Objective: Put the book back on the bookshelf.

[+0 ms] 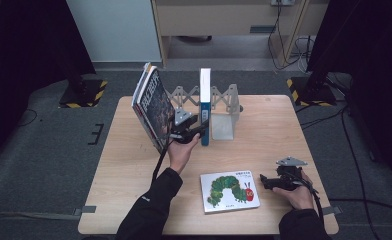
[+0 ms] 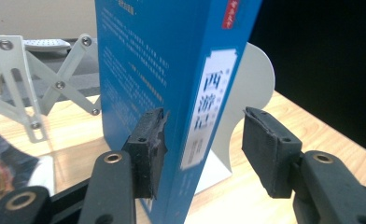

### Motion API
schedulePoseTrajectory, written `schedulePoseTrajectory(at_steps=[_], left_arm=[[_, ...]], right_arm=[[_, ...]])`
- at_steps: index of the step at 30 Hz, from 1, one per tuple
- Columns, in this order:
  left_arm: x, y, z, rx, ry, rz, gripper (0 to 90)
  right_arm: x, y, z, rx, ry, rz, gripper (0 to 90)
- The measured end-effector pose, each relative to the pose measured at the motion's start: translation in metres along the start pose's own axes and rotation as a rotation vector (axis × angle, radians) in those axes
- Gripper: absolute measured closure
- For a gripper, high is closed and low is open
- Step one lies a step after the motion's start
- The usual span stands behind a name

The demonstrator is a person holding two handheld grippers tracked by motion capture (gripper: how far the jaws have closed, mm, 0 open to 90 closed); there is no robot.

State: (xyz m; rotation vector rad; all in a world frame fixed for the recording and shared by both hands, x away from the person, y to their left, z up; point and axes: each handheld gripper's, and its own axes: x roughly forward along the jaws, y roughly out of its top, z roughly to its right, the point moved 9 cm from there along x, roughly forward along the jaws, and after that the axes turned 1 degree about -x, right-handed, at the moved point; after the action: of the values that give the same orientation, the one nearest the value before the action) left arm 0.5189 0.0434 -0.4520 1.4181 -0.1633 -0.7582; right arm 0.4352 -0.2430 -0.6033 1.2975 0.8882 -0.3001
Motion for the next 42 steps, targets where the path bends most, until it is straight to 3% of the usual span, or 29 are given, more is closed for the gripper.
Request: schedulePoseTrajectory(at_steps=[6, 8, 9, 12, 17, 22, 29, 32, 37, 42], left_arm=[[-0.02, -0.016, 0.001, 0.057, -0.001, -0.047, 44.2], [-0.021, -0.02, -0.001, 0.049, 0.016, -0.072, 43.4], [-0.022, -0.021, 0.001, 0.04, 0.005, -0.088, 43.0], [-0.03, -0.023, 0.006, 0.093, -0.003, -0.092, 41.3], [-0.042, -0.03, 0.006, 0.091, -0.011, -0.1, 39.3], [-0.055, -0.039, 0.006, 0.087, -0.029, -0.127, 37.9], [-0.071, -0.077, 0.007, 0.093, -0.052, -0.219, 35.9], [-0.075, -0.093, 0.008, 0.099, -0.066, -0.256, 35.6], [-0.073, -0.114, 0.008, 0.123, -0.053, -0.302, 35.1], [-0.065, -0.139, 0.019, 0.149, -0.089, -0.37, 34.0]], right_arm=[[0.0, 0.0, 0.0, 0.001, -0.004, 0.0, 0.3], [0.0, 0.0, 0.0, 0.005, -0.005, -0.001, 0.4], [-0.001, 0.0, 0.0, 0.006, -0.007, -0.002, 0.5], [-0.001, -0.001, 0.0, 0.003, -0.009, 0.003, 0.8], [-0.001, 0.0, 0.0, 0.009, -0.018, 0.006, 2.7], [-0.004, 0.001, 0.0, 0.015, -0.02, 0.002, 10.3], [-0.011, 0.002, -0.005, -0.031, -0.03, -0.012, 16.9], [-0.015, 0.004, -0.012, -0.028, -0.002, -0.002, 17.4], [-0.022, 0.009, -0.024, -0.022, 0.043, 0.018, 18.2], [-0.029, 0.009, -0.036, -0.011, 0.082, 0.024, 20.0]])
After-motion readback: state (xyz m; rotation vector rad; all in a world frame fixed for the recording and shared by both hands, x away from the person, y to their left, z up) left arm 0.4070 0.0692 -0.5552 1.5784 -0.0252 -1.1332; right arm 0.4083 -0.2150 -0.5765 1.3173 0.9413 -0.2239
